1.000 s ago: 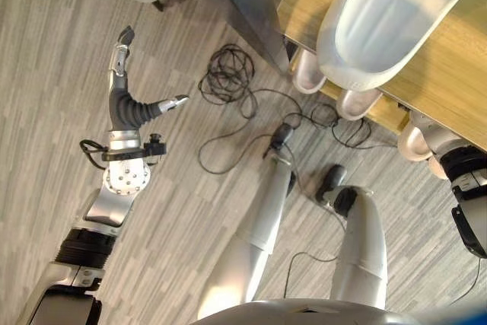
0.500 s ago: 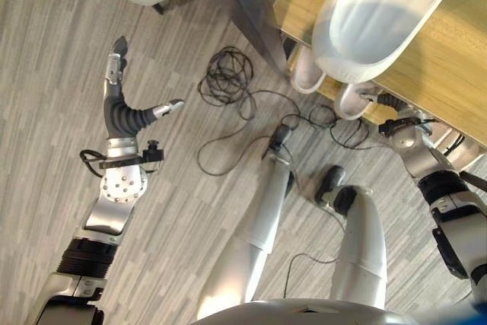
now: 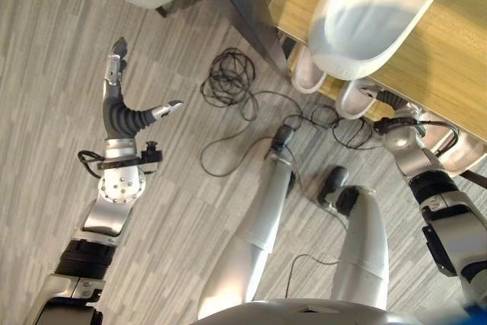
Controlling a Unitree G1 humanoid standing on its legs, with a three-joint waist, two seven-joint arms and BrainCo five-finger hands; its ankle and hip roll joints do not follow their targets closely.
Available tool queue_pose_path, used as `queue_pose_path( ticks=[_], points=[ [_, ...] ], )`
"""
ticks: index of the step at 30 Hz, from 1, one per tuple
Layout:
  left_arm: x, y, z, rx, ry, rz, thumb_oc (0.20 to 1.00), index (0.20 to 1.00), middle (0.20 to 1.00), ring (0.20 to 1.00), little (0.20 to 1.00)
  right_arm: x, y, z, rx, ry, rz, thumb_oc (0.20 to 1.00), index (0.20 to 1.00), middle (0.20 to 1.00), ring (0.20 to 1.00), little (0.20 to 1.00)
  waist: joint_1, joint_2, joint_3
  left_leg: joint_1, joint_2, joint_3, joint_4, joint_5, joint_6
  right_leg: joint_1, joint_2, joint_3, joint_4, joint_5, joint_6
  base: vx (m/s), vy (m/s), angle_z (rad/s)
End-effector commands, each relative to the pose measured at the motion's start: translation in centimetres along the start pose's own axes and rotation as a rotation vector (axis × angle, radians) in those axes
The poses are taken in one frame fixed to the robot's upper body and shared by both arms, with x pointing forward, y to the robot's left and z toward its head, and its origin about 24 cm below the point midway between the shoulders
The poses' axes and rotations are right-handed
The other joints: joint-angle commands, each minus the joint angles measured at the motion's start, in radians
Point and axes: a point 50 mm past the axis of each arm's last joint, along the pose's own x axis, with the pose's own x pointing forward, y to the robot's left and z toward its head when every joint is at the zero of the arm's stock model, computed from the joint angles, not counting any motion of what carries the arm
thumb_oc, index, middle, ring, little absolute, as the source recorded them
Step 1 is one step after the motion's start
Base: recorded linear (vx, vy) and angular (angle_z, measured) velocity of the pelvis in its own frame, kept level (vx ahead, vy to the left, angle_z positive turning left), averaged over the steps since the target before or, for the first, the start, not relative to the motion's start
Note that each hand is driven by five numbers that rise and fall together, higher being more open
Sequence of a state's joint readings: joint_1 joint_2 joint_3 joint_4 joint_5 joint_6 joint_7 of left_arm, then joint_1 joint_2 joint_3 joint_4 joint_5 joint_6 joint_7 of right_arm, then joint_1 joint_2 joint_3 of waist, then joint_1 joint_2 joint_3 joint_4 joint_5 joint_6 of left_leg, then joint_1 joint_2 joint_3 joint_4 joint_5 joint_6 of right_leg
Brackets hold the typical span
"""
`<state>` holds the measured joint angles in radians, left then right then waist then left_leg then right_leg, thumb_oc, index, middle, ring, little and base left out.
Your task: Arrange the slippers neatly on the shoe rack.
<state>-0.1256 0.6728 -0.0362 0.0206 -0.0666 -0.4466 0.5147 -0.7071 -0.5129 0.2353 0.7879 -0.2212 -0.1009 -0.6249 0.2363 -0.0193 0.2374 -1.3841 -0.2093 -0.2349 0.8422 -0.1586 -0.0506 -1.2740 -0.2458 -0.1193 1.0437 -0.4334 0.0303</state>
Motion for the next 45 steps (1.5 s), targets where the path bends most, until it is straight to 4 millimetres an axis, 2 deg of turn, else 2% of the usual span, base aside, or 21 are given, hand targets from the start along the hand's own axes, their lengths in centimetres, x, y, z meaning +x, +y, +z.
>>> queue_pose_path(
  ticks=[1,12,27,29,35,45],
  points=[
    [-0.8,1.4,0.1,0.017,-0.013,0.052,1.0,1.0,1.0,1.0,1.0,-0.4,0.3,-0.1,0.028,0.019,-0.031,1.0,1.0,1.0,1.0,1.0,-0.002,0.034,-0.024,-0.013,0.065,0.026,-0.114,0.016,0.034,0.034,0.029,0.081,-0.057,0.002,0.0,0.0,0.0,0.0],
    [-1.1,1.7,-0.3,0.011,0.012,0.051,1.0,1.0,1.0,1.0,1.0,-1.2,2.4,0.5,0.211,0.103,0.005,1.0,1.0,1.0,1.0,1.0,-0.001,0.045,-0.026,-0.018,0.064,0.033,-0.109,0.014,0.037,0.028,0.031,0.089,-0.051,0.006,-0.001,0.0,0.0,0.0],
    [-0.8,1.4,-0.1,0.016,-0.005,0.024,1.0,1.0,1.0,1.0,1.0,-0.9,3.3,1.6,0.328,0.134,0.026,1.0,1.0,1.0,1.0,1.0,0.008,0.052,-0.025,-0.021,0.062,0.039,-0.109,0.016,0.04,0.025,0.028,0.095,-0.049,0.008,0.001,0.0,0.0,0.0],
    [1.1,-0.2,0.4,0.014,-0.032,0.037,1.0,1.0,1.0,1.0,1.0,-1.6,4.4,2.8,0.346,0.101,0.077,1.0,1.0,1.0,1.0,1.0,-0.015,0.046,-0.02,-0.021,0.069,0.043,-0.106,0.013,0.04,0.025,0.029,0.097,-0.051,0.01,0.0,0.0,0.04,0.0],
    [1.1,0.7,1.2,-0.046,-0.063,0.09,1.0,1.0,1.0,1.0,1.0,-0.6,4.2,2.3,0.351,0.169,0.054,1.0,1.0,1.0,1.0,1.0,-0.003,0.046,-0.026,-0.022,0.067,0.04,-0.111,0.012,0.038,0.025,0.031,0.098,-0.057,0.011,0.0,0.01,0.002,-0.03],
    [1.5,0.7,0.8,-0.055,-0.04,0.105,1.0,1.0,1.0,1.0,1.0,-0.7,4.4,2.5,0.364,0.166,0.069,1.0,1.0,1.0,1.0,1.0,-0.012,0.041,-0.024,-0.02,0.07,0.042,-0.115,0.012,0.039,0.025,0.037,0.1,-0.059,0.015,-0.002,0.0,0.0,0.0]
  ],
)
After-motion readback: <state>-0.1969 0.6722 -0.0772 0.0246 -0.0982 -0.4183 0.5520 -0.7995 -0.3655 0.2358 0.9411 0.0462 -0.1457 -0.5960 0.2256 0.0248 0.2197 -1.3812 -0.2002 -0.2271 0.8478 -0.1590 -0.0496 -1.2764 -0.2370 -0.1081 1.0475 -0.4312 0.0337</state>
